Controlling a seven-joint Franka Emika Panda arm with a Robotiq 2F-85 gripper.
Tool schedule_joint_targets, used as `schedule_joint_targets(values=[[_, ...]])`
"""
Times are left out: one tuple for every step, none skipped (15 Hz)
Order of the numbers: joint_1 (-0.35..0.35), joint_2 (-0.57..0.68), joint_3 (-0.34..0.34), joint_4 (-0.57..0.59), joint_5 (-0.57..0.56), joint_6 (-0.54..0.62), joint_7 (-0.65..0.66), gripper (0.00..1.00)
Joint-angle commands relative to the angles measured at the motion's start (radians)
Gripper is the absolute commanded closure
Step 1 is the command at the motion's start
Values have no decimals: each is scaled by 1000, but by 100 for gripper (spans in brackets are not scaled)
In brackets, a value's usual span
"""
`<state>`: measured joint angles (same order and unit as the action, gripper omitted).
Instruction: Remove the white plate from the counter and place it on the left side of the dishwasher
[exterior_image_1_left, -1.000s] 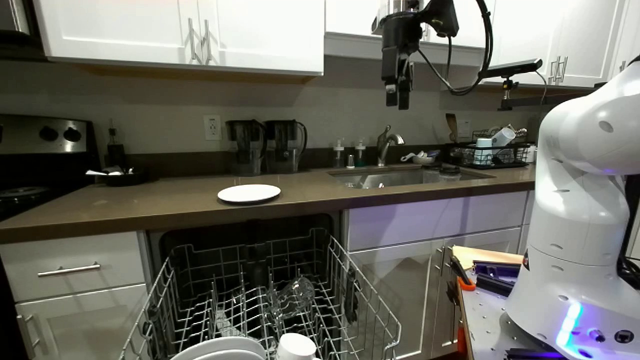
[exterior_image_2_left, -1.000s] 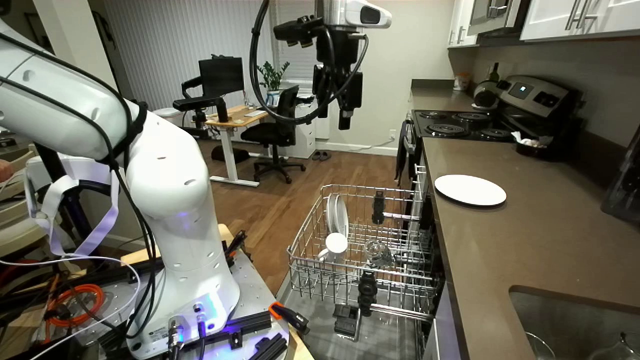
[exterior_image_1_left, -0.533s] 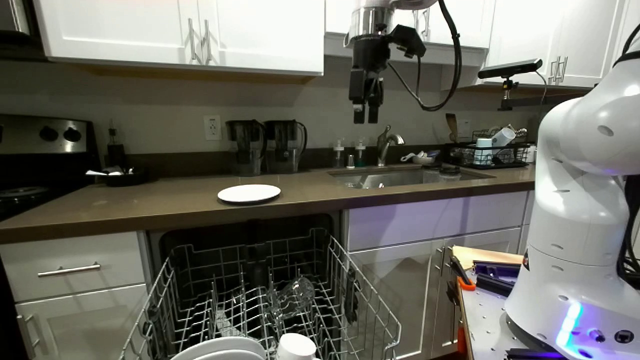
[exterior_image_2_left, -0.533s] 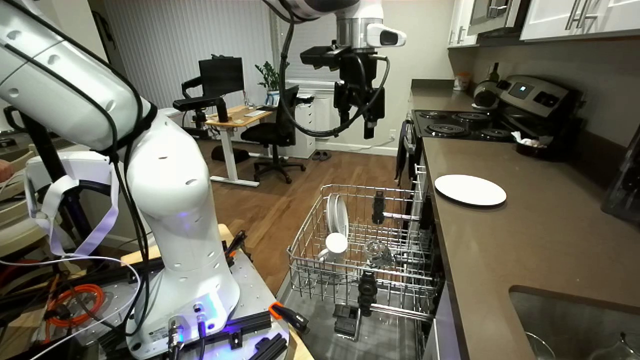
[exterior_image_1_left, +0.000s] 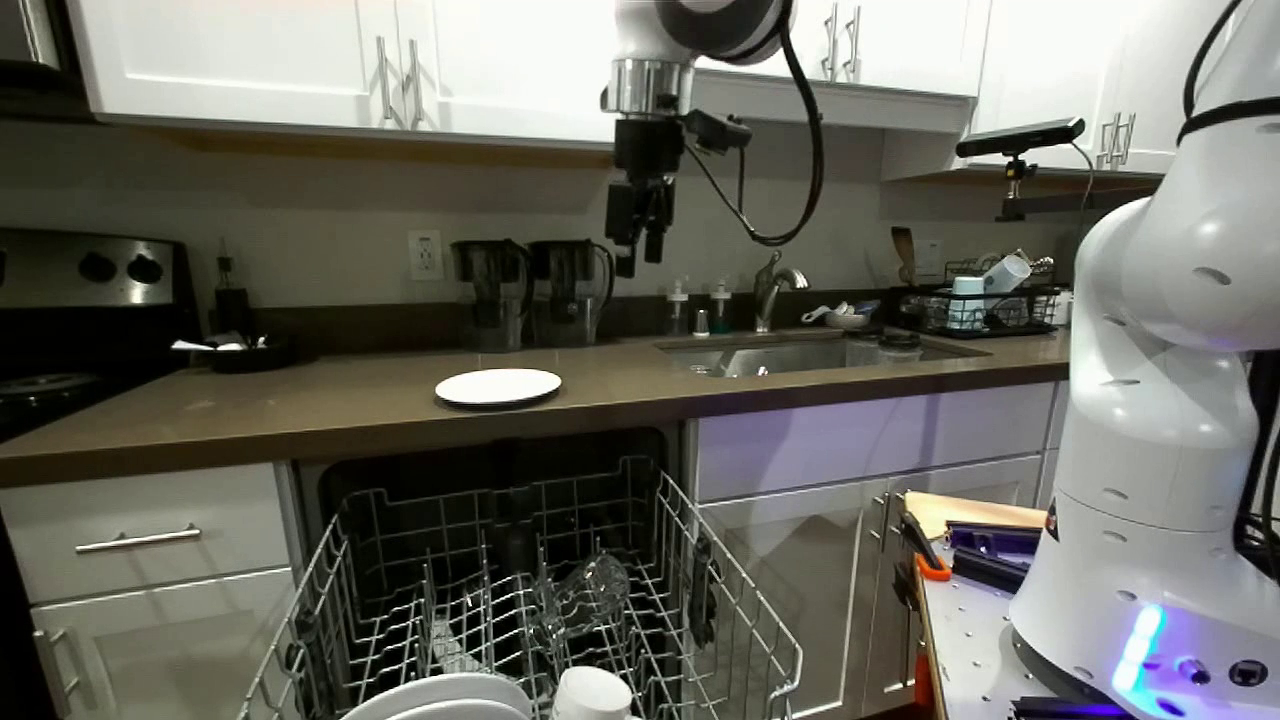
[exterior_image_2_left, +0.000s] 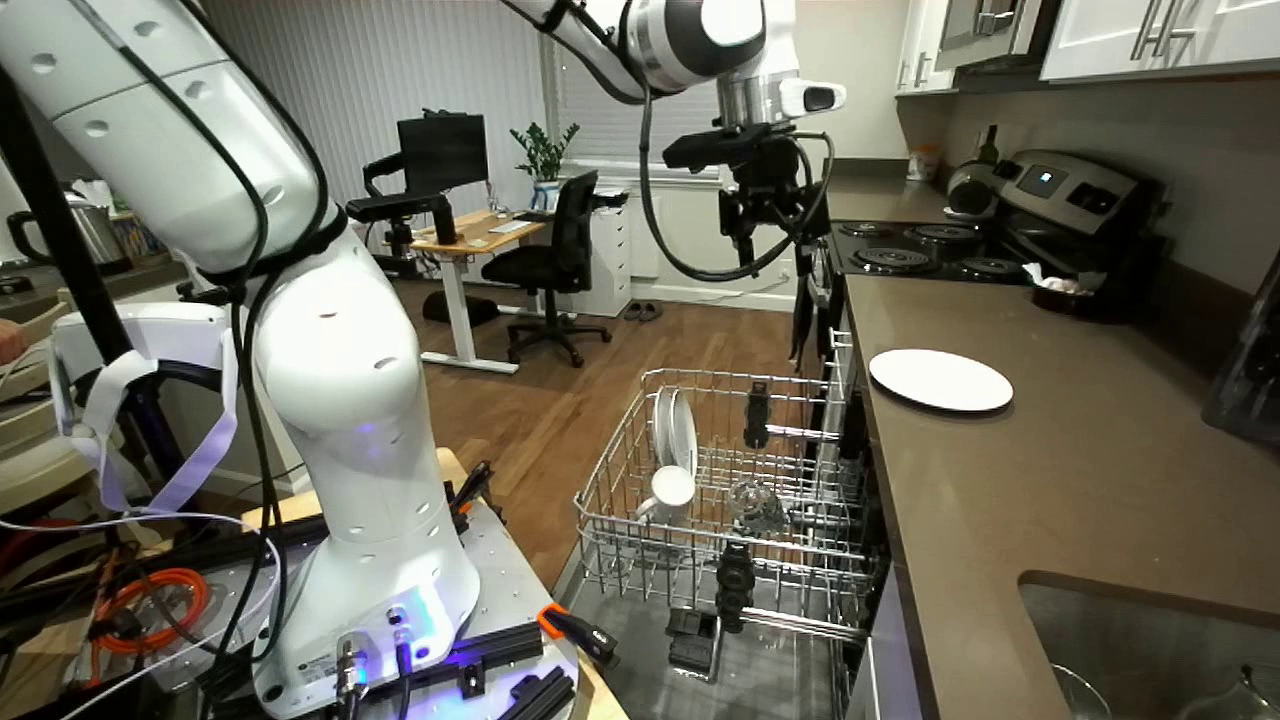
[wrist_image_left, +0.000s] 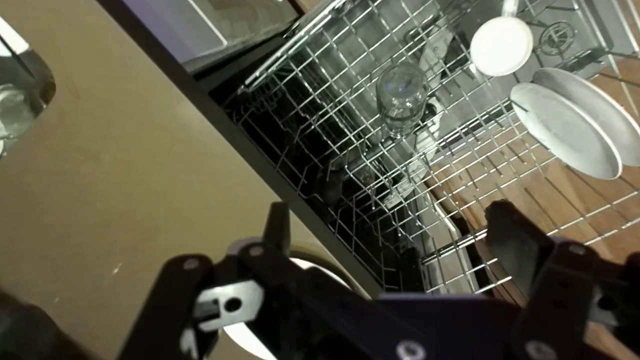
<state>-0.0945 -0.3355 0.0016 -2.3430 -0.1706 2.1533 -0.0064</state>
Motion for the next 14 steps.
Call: schedule_joint_targets(values=[[1, 178, 24, 125, -115, 69, 55, 0], [3, 217, 25, 152, -144, 83, 68, 0], [4, 262, 26, 182, -177, 102, 87, 0], [7, 300, 24, 208, -216, 118, 110, 0], [12, 344, 20, 239, -253, 133, 133, 0], [18, 383, 14, 269, -287, 139, 153, 0], [25, 425, 8, 299, -308, 146, 166, 0], [32, 465, 1, 329, -329, 152, 179, 0], [39, 502, -6, 358, -345, 155, 192, 0], [48, 539, -14, 386, -354, 160, 199, 0], [59, 577, -24, 415, -372, 165, 207, 0], [70, 611, -35, 441, -380, 167, 210, 0], [83, 644, -47, 465, -397, 177, 218, 0], [98, 672, -62, 487, -426, 190, 234, 0]])
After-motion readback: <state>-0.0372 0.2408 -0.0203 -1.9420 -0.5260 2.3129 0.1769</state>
